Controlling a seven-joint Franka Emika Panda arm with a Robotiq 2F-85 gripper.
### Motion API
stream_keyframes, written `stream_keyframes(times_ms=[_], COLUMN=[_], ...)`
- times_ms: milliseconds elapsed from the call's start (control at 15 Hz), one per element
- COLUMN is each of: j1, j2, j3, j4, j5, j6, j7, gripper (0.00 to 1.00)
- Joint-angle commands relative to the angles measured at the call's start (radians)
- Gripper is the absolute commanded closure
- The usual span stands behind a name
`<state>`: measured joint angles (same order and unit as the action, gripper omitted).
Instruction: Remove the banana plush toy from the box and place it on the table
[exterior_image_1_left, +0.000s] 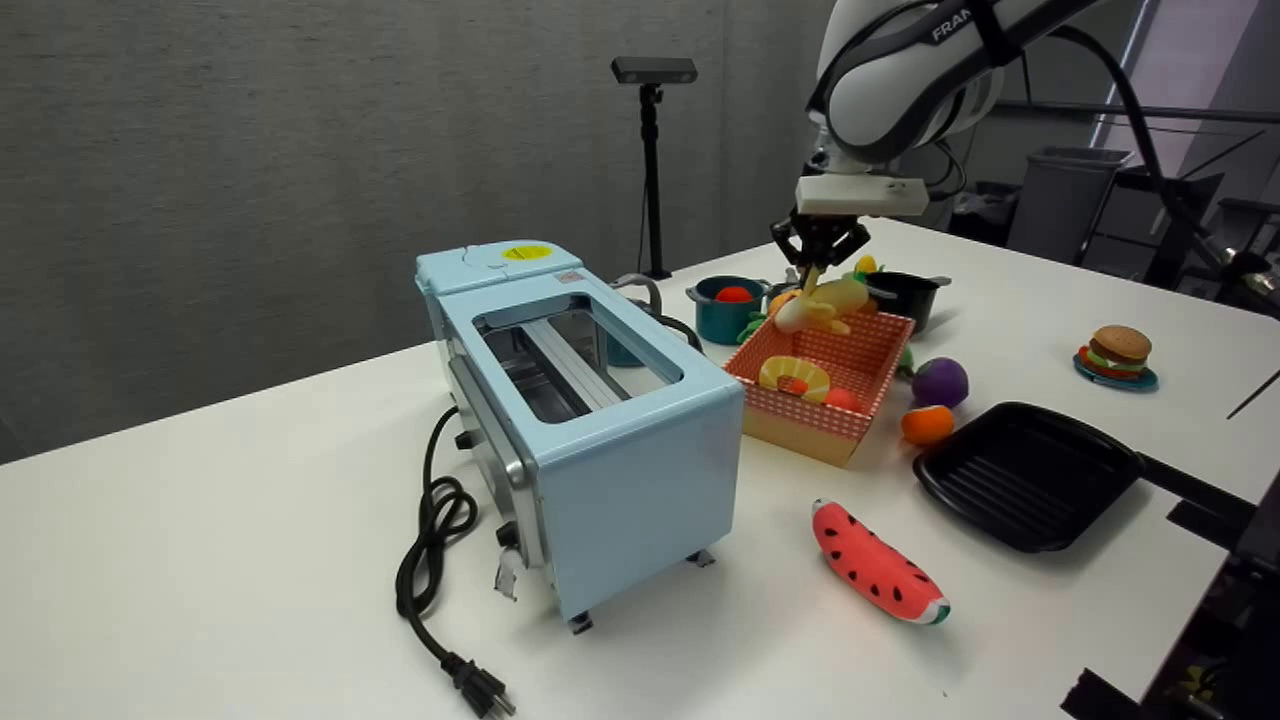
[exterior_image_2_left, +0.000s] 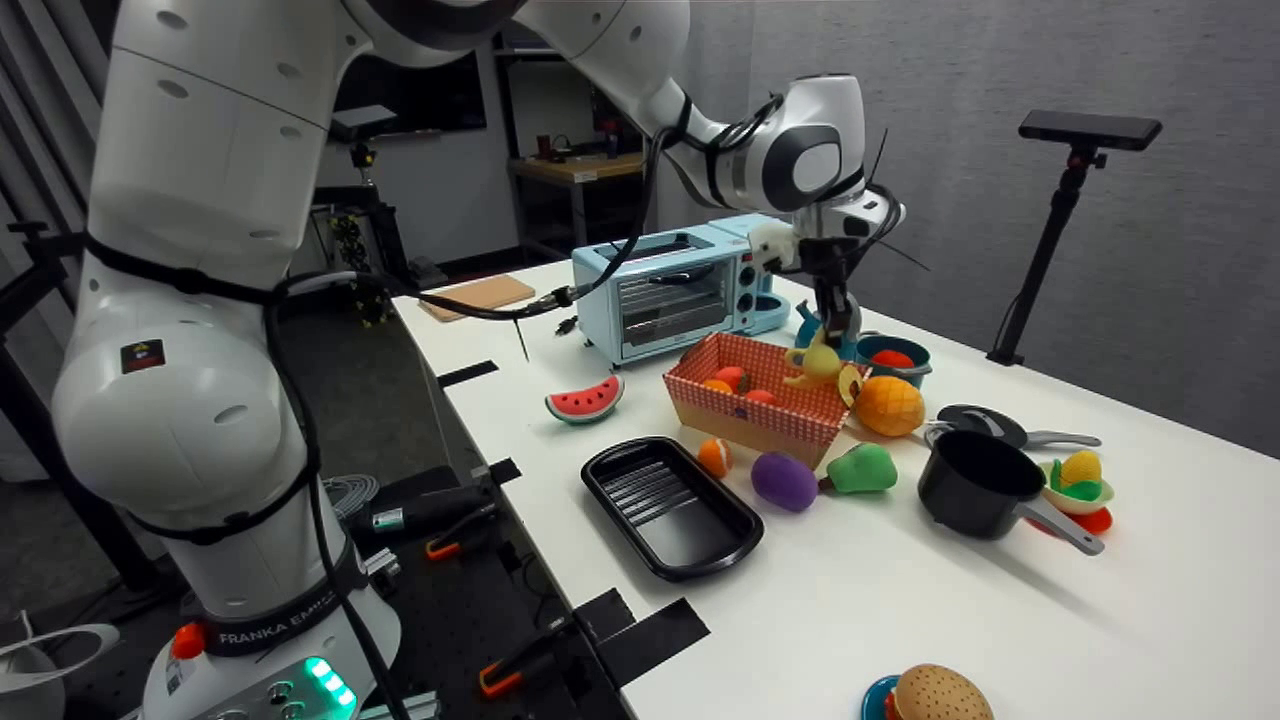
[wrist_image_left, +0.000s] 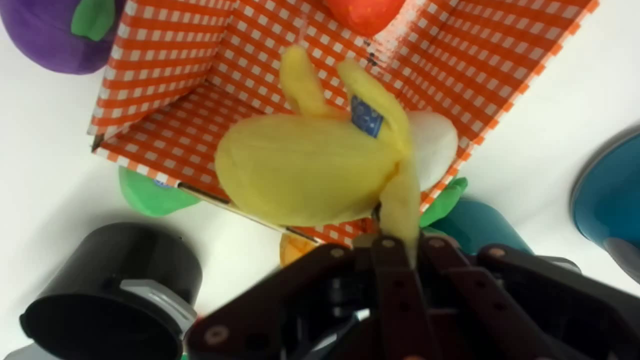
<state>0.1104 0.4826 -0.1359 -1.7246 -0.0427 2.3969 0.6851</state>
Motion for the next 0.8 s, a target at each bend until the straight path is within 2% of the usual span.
stream_keyframes(times_ms=[0, 333, 733], j1=[0.002, -0.008, -0.041], j2=[-0.066, -0.13, -0.227], j3=[-0.002, 0.003, 0.005], j4=[-0.046, -0.089, -0.196], j5=[-0.019, -0.012, 0.011], j6=[0.03, 0.066, 0.167], j7=[-0.006, -0.015, -0.036], gripper=[0.99, 0.99, 0.99])
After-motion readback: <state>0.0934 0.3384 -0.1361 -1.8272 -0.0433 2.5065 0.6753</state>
